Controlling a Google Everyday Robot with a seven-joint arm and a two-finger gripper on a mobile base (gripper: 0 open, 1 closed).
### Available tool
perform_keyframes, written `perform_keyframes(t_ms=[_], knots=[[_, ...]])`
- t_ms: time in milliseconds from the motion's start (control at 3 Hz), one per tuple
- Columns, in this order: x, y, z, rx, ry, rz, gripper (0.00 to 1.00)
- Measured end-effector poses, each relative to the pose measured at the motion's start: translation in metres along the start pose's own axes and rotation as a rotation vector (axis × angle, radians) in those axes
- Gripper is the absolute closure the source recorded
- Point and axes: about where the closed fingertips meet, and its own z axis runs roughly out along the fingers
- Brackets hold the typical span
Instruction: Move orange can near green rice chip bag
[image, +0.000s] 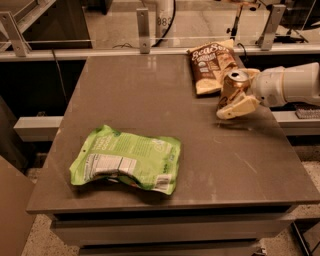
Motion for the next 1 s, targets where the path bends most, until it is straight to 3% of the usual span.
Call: perform_keyframes(t_ms=[333, 1000], knots=[[-0.010, 0.002, 0.007, -0.019, -0.011, -0.022, 0.42], [-0.054, 0.029, 0.005, -0.063, -0.027, -0.106, 0.88]])
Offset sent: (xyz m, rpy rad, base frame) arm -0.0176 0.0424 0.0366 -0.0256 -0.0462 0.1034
